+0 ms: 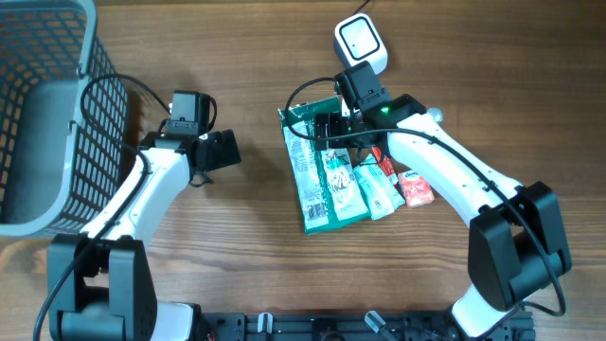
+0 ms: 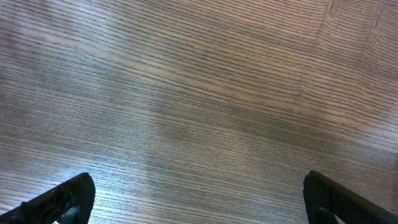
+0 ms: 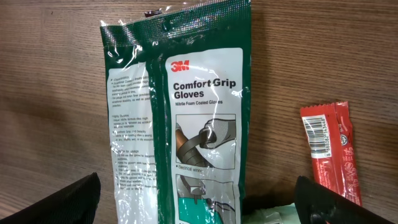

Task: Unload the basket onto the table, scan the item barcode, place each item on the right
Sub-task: 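Lower the gloves pack with the right gripper onto the table, then open the right gripper and lift it off the gloves pack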

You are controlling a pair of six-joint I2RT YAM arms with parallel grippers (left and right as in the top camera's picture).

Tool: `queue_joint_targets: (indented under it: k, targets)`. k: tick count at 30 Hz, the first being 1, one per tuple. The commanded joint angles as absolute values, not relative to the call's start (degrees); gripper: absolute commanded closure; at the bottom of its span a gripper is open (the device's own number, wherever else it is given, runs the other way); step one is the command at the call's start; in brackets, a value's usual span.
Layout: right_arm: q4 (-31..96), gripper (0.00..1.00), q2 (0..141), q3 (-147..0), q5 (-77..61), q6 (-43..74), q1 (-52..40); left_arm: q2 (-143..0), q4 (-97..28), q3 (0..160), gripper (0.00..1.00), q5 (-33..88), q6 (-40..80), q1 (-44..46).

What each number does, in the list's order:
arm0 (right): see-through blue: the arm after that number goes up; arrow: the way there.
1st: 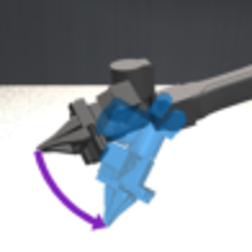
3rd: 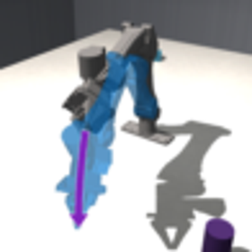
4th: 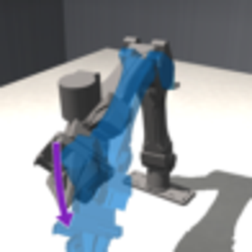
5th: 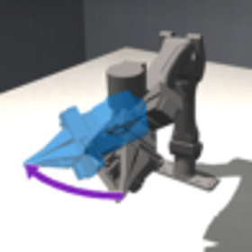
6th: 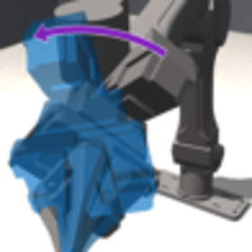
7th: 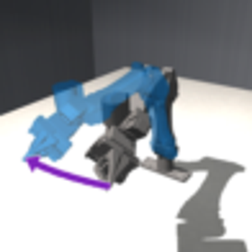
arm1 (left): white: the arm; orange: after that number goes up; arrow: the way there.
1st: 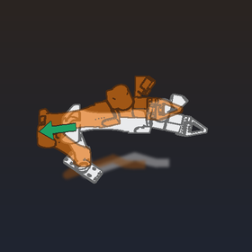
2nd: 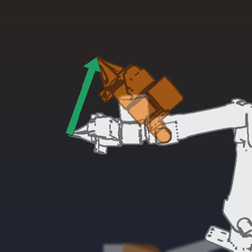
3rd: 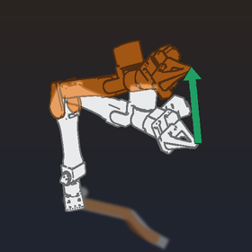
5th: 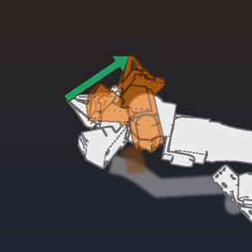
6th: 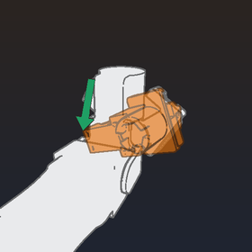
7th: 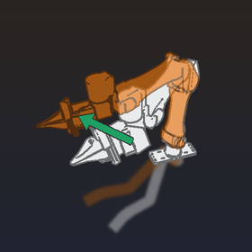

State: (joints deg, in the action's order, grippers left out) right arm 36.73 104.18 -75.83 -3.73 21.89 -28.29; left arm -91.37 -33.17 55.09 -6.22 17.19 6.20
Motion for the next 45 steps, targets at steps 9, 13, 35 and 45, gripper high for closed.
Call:
queue_joint_targets:
  k: [9,13,35,45]
  targets:
    - [36.4,0.00,103.4,-75.4,-2.5,22.6,-27.9,-91.0,-33.0,55.7,0.00,-7.2,16.9,6.0]
    - [36.4,0.00,101.4,-75.4,-2.6,22.6,-27.9,-91.0,-33.0,55.7,0.00,-7.2,16.9,6.0]
    - [36.6,0.00,68.7,-75.4,-2.6,22.6,-27.9,-91.0,-33.0,55.7,0.00,-7.2,16.9,6.0]
    - [37.1,0.00,53.2,-75.4,-2.5,22.5,-27.9,-91.0,-33.0,55.7,0.00,-7.2,16.9,6.0]
